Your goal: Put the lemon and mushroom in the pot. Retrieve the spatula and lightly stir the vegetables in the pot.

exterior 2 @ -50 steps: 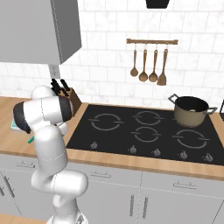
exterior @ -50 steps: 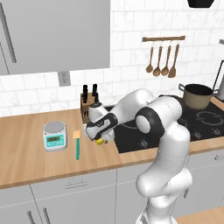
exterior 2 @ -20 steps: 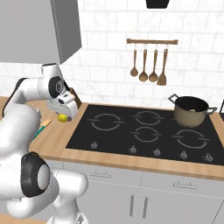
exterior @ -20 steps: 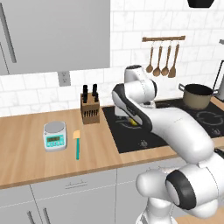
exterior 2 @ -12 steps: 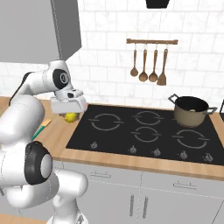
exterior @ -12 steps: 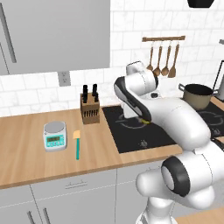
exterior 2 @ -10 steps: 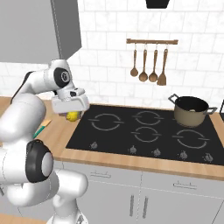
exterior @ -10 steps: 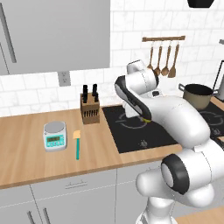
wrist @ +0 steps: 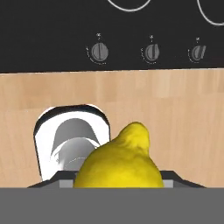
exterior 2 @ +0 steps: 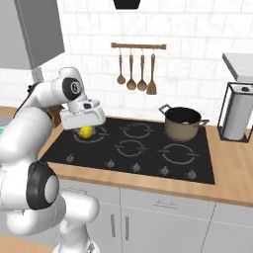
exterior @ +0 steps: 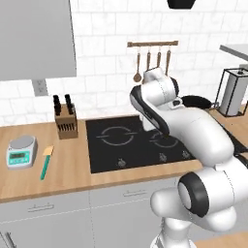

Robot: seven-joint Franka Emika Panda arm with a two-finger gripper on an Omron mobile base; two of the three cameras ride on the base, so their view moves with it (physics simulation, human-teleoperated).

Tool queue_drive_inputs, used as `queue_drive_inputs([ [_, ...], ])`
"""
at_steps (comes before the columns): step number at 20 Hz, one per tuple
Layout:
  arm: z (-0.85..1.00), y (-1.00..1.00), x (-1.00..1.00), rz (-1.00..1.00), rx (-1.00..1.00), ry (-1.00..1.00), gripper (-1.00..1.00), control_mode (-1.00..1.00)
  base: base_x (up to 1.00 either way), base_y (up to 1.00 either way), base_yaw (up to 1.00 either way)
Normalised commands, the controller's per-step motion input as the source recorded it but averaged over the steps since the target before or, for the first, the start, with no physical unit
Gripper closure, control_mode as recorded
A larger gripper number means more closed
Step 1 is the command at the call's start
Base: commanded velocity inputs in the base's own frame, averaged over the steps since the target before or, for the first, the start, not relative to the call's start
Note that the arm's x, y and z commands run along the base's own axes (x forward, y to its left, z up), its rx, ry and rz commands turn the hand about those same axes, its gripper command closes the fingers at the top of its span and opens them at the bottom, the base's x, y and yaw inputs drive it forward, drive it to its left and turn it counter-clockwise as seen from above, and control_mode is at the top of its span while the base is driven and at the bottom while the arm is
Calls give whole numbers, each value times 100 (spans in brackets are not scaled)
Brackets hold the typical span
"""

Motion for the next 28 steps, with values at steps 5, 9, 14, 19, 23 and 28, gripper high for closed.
queue_drive_inputs([
  [5,0,0,0,0,0,0,100,100,-7,-100,10],
  [9,0,0,0,0,0,0,100,100,6,-100,5],
  [14,0,0,0,0,0,0,100,100,45,-95,0],
  [19,8,-7,23,-5,13,0,100,-100,52,-25,-8],
  [23,29,0,7,-1,38,-18,100,-100,0,0,0],
  [28,4,21,4,5,33,-32,100,-100,0,0,0],
])
